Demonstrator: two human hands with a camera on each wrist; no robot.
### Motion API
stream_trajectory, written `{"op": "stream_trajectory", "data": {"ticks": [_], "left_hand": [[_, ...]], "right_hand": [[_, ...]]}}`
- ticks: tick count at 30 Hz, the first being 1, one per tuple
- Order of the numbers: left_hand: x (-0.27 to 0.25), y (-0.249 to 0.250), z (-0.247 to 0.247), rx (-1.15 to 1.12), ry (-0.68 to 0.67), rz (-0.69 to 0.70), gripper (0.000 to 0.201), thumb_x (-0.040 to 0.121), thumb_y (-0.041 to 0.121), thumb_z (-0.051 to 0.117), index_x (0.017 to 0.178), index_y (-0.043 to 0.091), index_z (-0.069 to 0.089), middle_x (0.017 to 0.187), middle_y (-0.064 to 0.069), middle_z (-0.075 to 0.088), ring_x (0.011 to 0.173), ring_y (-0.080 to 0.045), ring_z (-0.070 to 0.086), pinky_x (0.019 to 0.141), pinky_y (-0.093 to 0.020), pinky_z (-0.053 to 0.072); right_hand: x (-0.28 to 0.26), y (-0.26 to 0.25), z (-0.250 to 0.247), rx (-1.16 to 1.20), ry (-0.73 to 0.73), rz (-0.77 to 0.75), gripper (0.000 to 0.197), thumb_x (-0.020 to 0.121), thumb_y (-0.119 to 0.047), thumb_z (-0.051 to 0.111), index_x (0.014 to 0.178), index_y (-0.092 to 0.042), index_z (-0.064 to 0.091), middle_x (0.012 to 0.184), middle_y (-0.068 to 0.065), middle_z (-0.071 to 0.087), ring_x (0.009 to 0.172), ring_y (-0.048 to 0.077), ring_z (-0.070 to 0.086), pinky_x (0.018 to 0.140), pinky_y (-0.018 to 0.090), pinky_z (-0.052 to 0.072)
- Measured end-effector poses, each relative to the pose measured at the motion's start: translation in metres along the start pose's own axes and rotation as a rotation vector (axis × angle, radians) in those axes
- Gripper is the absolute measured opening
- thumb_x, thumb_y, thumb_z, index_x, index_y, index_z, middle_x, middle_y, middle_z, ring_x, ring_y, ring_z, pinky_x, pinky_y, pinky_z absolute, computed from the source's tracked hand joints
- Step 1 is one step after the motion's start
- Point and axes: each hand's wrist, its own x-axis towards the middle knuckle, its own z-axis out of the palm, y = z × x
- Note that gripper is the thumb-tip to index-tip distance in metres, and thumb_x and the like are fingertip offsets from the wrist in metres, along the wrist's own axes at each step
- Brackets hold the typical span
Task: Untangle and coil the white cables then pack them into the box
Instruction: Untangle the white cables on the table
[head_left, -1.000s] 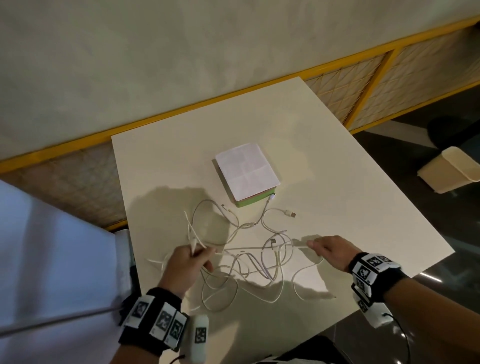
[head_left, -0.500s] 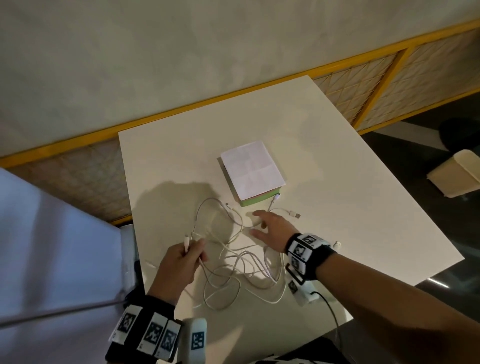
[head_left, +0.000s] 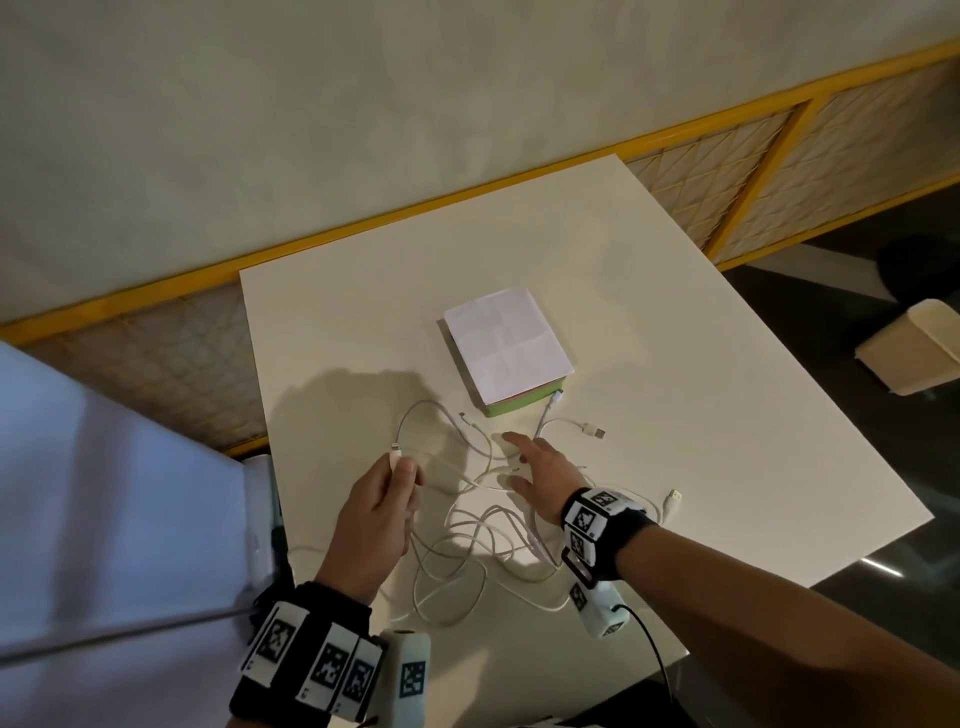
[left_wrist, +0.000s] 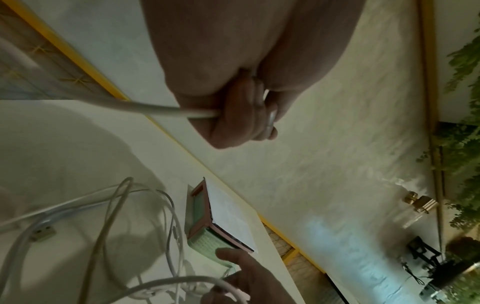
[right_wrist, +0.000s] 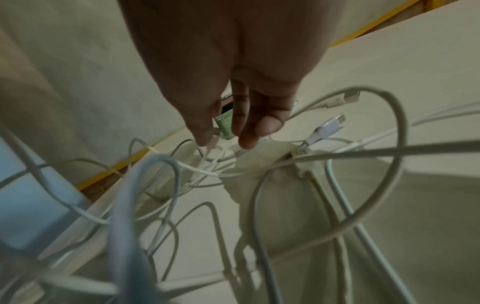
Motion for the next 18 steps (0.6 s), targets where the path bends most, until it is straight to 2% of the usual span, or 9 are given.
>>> {"op": "stream_trajectory", "data": {"ticks": [2,4,6,8,9,11,14,16,18], "left_hand": [[0.000,0.001,0.000,-0.004,-0.011,0.003,0.031,0.101,0.027,0.036,0.082,0.011,0.055,0.053,0.004,0.033,0.039,-0.006,0.023,0.039,-0.019,0.018],[-0.001,0.002,0.000,-0.001,-0.014,0.007,0.030,0.101,0.026,0.036,0.082,0.011,0.055,0.053,0.003,0.033,0.039,-0.007,0.023,0.039,-0.019,0.018],[-0.002,0.004,-0.001,-0.011,-0.009,0.003,0.030,0.100,0.026,0.037,0.082,0.010,0.055,0.054,0.002,0.031,0.038,-0.007,0.022,0.038,-0.019,0.018],[-0.002,0.005,-0.004,-0.016,0.004,0.011,0.030,0.100,0.030,0.040,0.082,0.011,0.055,0.054,0.001,0.030,0.038,-0.007,0.022,0.040,-0.019,0.018],[-0.002,0.006,-0.005,0.001,0.016,0.028,0.031,0.097,0.035,0.043,0.081,0.013,0.056,0.052,0.003,0.031,0.038,-0.007,0.022,0.042,-0.019,0.019],[-0.001,0.011,-0.008,0.073,0.046,0.075,0.028,0.087,0.044,0.050,0.077,0.018,0.057,0.047,0.007,0.034,0.039,-0.007,0.025,0.047,-0.023,0.022],[-0.001,0.028,-0.010,0.093,0.105,0.145,0.014,0.089,0.033,0.059,0.079,0.024,0.063,0.044,0.006,0.036,0.040,-0.010,0.028,0.048,-0.026,0.025],[-0.002,0.046,-0.011,0.084,0.156,0.204,0.014,0.090,0.027,0.059,0.081,0.030,0.068,0.042,0.007,0.039,0.040,-0.011,0.030,0.048,-0.025,0.027],[-0.005,0.068,-0.013,0.068,0.193,0.286,0.016,0.091,0.026,0.058,0.083,0.035,0.070,0.042,0.011,0.046,0.040,-0.005,0.034,0.048,-0.022,0.030]], "right_hand": [[0.008,-0.004,0.005,-0.031,-0.041,-0.001,0.049,0.090,-0.027,0.055,0.136,-0.031,0.038,0.125,0.008,0.052,0.110,0.028,0.056,0.093,0.037,0.045],[0.019,-0.004,0.011,-0.065,-0.062,-0.003,0.034,0.089,-0.018,0.054,0.123,-0.021,0.054,0.119,0.009,0.059,0.109,0.027,0.058,0.091,0.034,0.047],[0.025,-0.002,0.012,-0.114,-0.045,0.020,0.021,0.086,-0.005,0.051,0.101,-0.012,0.064,0.106,0.009,0.066,0.099,0.028,0.063,0.080,0.030,0.049],[0.023,-0.003,0.004,-0.122,0.031,0.012,0.017,0.087,-0.003,0.047,0.093,-0.008,0.062,0.098,0.013,0.065,0.091,0.030,0.063,0.072,0.027,0.044],[0.018,-0.007,-0.006,-0.084,0.100,-0.019,0.015,0.089,-0.005,0.048,0.092,-0.006,0.062,0.096,0.015,0.064,0.088,0.031,0.062,0.070,0.026,0.042],[0.003,-0.022,-0.033,0.068,0.285,-0.108,0.013,0.090,-0.011,0.053,0.093,-0.007,0.065,0.093,0.013,0.065,0.081,0.026,0.062,0.072,0.026,0.046],[-0.029,-0.058,-0.084,0.276,0.514,-0.327,0.010,0.084,-0.013,0.065,0.093,-0.012,0.070,0.087,0.005,0.067,0.070,0.016,0.060,0.068,0.021,0.049],[-0.052,-0.087,-0.112,0.440,0.555,-0.409,0.010,0.081,-0.012,0.069,0.090,-0.017,0.070,0.081,0.001,0.066,0.068,0.017,0.059,0.065,0.022,0.049],[-0.071,-0.112,-0.132,0.638,0.523,-0.452,0.016,0.080,-0.008,0.070,0.088,-0.022,0.069,0.073,-0.008,0.063,0.066,0.019,0.057,0.065,0.026,0.049]]}}
